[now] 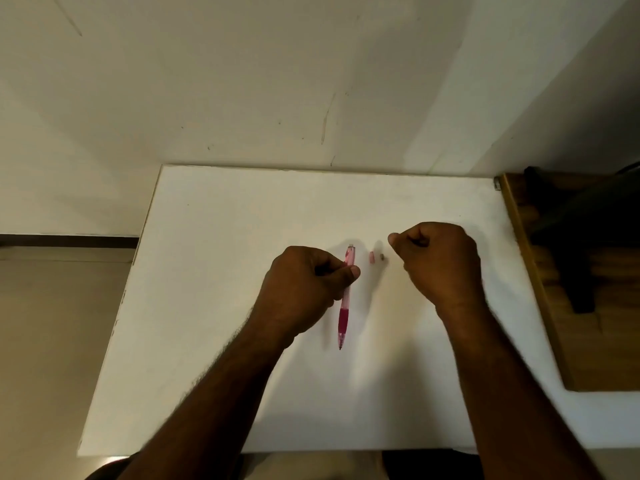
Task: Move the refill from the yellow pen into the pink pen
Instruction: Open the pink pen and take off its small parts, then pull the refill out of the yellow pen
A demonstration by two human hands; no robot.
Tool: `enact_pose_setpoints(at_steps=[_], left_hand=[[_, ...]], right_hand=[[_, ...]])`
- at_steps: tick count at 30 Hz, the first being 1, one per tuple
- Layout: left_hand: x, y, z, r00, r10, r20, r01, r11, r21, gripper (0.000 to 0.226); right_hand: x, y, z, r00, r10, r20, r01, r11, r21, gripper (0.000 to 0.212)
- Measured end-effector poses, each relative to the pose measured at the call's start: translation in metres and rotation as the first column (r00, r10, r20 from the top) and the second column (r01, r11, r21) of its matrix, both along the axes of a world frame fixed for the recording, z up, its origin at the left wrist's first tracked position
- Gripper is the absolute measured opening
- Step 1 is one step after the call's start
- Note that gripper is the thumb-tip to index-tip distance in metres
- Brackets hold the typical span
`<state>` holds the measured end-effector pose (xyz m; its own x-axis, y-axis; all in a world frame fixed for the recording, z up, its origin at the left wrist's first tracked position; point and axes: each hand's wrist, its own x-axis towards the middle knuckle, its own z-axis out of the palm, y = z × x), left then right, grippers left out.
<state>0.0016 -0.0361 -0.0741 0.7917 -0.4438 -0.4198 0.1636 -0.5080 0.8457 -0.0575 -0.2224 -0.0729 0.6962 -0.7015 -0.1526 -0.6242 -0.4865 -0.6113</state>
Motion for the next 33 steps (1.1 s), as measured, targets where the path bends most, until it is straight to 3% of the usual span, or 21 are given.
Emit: enact_pose_setpoints(at_steps=[3, 8, 12, 18, 24, 33], left_hand=[[0.001, 0.000, 0.001, 1.000, 0.025, -0.009, -0.025, 0.999, -0.024, 0.023], [0.003, 0.000, 0.000, 1.000, 0.022, -0.021, -0.023, 0.999, -0.048, 0.024], [0.002, -0.001, -0.002, 0.998, 0.058, 0.011, -0.057, 0.998, -0.030, 0.021], [0.009, 0.007, -0.009, 0.922, 0.074, 0.381, -0.220, 0.908, 0.357, 0.031], [0.008, 0.007, -0.020, 0.934, -0.039, 0.354, -0.154, 0.853, 0.500, 0.039], [0.001, 0.000, -0.023, 0.945, -0.064, 0.320, -0.127, 0.830, 0.543, 0.030]], right_hand=[[-0.011, 0.018, 0.019, 0.996, 0.085, 0.029, -0.090, 0.918, 0.387, 0.017], [-0.018, 0.046, 0.023, 0.957, 0.276, -0.086, -0.194, 0.834, 0.517, 0.007], [-0.013, 0.049, 0.021, 0.955, 0.270, -0.119, -0.192, 0.874, 0.446, 0.010], [-0.002, 0.043, 0.005, 0.942, 0.245, -0.229, -0.195, 0.956, 0.221, 0.021], [0.007, 0.042, -0.005, 0.917, 0.228, -0.328, -0.224, 0.973, 0.051, 0.029], [0.009, 0.041, -0.004, 0.904, 0.242, -0.354, -0.240, 0.969, 0.048, 0.036]])
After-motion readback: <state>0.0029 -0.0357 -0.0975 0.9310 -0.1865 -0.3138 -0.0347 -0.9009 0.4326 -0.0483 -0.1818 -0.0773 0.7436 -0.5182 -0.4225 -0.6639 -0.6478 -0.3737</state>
